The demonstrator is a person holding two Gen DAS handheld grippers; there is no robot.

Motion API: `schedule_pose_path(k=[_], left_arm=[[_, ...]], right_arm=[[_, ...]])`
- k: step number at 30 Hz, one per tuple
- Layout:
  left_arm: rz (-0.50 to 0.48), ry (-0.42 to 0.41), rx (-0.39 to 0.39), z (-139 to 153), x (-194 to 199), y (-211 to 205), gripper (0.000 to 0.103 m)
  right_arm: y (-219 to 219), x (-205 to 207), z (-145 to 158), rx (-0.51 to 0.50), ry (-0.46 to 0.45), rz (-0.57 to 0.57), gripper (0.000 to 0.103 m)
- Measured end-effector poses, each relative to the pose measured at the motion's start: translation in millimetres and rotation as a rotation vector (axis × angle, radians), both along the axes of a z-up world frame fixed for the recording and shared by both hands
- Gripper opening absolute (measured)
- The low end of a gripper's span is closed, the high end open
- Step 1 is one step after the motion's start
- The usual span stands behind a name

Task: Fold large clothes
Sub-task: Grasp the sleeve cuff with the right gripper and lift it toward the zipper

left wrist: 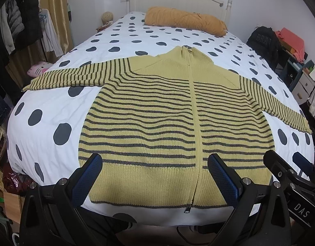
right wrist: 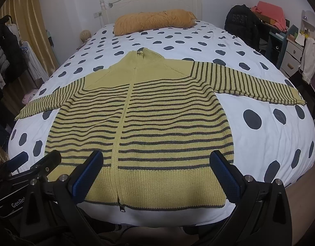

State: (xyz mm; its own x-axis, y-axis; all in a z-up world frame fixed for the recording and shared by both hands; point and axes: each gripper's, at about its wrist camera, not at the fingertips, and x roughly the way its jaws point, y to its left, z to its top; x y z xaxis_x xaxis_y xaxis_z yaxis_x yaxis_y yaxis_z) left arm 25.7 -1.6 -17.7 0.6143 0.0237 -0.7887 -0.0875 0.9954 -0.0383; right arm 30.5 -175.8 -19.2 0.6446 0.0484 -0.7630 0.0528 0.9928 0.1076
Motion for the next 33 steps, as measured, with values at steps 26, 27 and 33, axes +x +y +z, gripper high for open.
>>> schedule_pose_path(k=[26, 27, 33], left_arm=[[0.018, 0.113, -0.018, -47, 59, -31, 0.103], [0.015, 0.123, -0.016, -51, 65, -34, 0.103], [0.015, 0.147, -0.001, -66, 89, -51, 0.103]], right_arm=[[-397, 60, -62, 0.494, -0.185, -0.505, 0.103], [-415, 61, -66, 0.502, -0.183, -0.542, 0.103], [-489, 81, -88, 0.581, -0.223, -0.640, 0.102]])
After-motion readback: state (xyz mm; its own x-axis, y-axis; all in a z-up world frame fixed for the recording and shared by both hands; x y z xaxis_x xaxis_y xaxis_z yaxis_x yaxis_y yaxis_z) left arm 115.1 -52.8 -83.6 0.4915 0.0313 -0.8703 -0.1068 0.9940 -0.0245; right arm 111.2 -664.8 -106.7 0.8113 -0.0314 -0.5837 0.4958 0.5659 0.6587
